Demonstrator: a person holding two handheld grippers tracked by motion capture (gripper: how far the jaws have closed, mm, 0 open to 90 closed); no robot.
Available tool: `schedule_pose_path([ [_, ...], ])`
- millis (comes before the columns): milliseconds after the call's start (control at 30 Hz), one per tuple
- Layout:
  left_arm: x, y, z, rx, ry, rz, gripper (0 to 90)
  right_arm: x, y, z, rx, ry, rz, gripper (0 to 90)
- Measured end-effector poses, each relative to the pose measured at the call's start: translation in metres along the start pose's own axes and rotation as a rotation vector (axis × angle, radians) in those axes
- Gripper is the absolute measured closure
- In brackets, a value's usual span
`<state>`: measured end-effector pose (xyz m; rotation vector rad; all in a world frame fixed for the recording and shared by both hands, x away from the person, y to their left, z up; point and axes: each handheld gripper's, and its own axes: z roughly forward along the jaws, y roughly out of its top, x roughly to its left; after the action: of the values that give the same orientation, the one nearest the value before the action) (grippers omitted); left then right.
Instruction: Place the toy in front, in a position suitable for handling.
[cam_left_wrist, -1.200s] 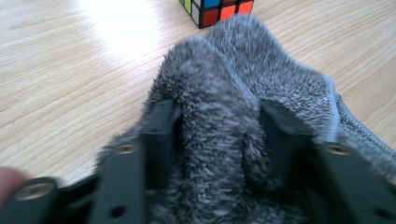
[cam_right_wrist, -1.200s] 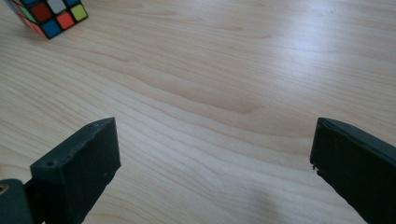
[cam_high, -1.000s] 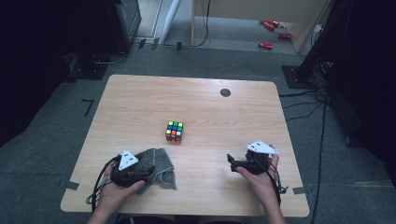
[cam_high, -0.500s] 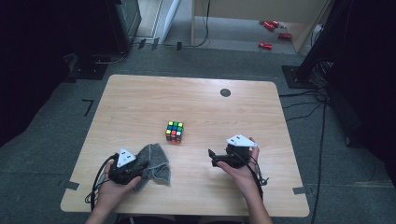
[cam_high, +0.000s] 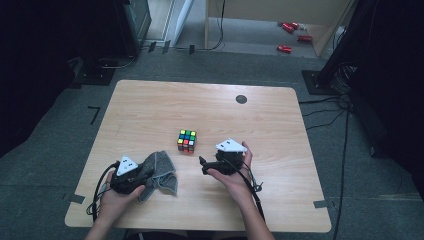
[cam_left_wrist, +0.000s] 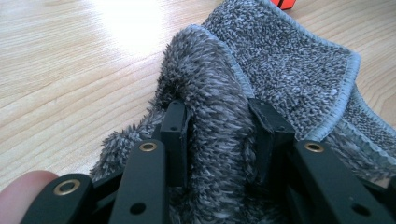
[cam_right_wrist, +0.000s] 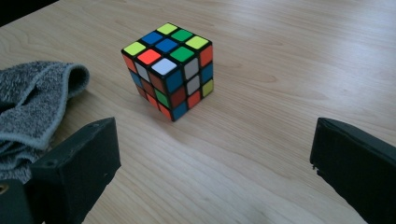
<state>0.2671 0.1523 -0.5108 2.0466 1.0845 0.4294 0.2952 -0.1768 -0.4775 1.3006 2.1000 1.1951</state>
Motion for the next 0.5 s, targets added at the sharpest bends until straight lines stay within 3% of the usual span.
schedule_pose_path([
  [133, 0.0, 0.0, 0.0, -0.006, -0.002, -0.002, 62.7, 0.009, 0.003, 0.011, 0.011, -0.015, -0.007, 1.2],
  [500, 0.0, -0.001, 0.0, -0.009, 0.002, 0.015, 61.2, 0.042, 0.015, 0.059, 0.012, -0.03, 0.044, 1.0],
])
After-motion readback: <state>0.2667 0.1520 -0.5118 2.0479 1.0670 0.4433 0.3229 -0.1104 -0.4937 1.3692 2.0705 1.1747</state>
